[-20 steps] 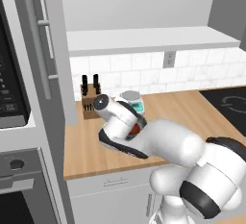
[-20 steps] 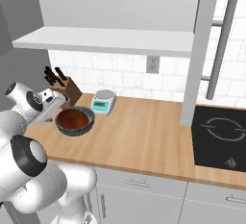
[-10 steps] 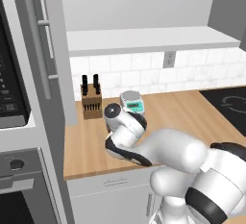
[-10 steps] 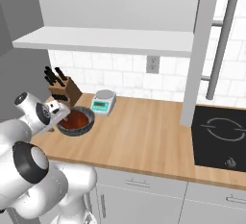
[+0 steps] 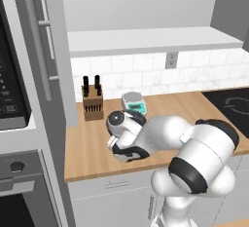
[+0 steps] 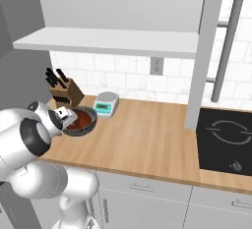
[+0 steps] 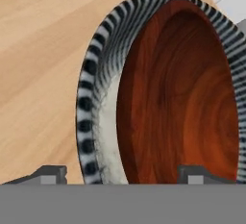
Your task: Pick up the bowls on the counter and stack them on top of one another in the open cabinet. Place the smaller bowl on top of the larger bowl.
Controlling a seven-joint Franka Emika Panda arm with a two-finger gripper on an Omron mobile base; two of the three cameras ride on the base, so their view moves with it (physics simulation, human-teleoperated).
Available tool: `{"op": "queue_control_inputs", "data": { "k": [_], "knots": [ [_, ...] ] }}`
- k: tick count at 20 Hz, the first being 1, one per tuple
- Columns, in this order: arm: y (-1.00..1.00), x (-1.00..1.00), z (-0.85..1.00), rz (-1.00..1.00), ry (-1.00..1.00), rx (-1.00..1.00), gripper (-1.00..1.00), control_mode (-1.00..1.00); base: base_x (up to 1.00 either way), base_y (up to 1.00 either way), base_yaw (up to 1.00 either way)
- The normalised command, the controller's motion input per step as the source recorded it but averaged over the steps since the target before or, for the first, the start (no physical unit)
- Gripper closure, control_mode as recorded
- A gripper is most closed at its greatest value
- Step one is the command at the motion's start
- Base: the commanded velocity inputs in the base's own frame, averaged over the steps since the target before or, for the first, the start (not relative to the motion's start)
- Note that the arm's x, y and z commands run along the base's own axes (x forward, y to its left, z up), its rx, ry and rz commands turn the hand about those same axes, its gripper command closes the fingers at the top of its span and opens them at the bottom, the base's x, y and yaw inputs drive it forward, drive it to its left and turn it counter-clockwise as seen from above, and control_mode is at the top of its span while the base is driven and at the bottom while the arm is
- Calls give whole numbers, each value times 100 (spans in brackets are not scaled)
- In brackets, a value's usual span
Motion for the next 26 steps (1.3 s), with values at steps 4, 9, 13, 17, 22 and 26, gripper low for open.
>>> {"op": "queue_control_inputs", "data": {
  "k": [4,9,13,17,22,26],
  "knots": [
    [-3,14,-7,0,0,0,100,-100,0,0,0],
    [-13,-22,45,1,0,1,100,-100,0,0,0],
    [-1,-88,100,6,-9,1,100,-100,0,0,0],
    [0,-89,100,5,-7,0,100,-100,0,0,0],
    [0,-81,100,3,-8,0,100,-100,0,0,0],
    [0,-59,100,1,-5,0,100,-100,0,0,0]
  ]
}}
